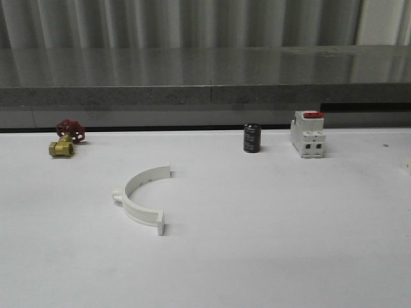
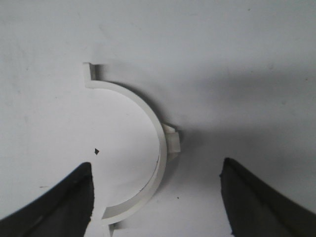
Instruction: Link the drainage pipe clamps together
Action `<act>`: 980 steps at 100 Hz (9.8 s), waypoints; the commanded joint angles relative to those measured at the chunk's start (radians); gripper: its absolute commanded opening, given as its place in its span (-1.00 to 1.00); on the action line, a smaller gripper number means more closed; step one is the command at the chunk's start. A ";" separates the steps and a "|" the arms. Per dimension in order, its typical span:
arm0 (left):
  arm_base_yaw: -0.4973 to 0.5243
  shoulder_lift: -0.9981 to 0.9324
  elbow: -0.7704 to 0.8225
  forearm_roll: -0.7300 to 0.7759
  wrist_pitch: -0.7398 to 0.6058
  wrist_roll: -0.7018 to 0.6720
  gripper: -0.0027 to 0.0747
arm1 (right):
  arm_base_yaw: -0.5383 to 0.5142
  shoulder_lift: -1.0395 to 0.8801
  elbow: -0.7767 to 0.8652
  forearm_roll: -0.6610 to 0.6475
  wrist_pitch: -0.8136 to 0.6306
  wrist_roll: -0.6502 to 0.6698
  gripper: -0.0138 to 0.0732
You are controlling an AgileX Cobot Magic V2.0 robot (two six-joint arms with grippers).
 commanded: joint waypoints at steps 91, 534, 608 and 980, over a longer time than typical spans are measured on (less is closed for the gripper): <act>0.003 0.007 -0.028 0.002 -0.073 -0.002 -0.99 | -0.008 0.197 -0.035 0.016 -0.086 -0.064 0.56; 0.003 0.007 -0.028 0.002 -0.073 -0.002 -0.99 | 0.894 0.390 -0.403 -0.181 0.007 1.002 0.44; 0.003 0.007 -0.028 0.002 -0.073 -0.002 -0.99 | 0.715 -0.088 -0.246 -0.477 -0.005 0.847 0.44; 0.003 0.007 -0.028 0.002 -0.073 -0.002 -0.99 | 0.242 -1.712 1.232 -0.048 -0.801 0.288 -0.84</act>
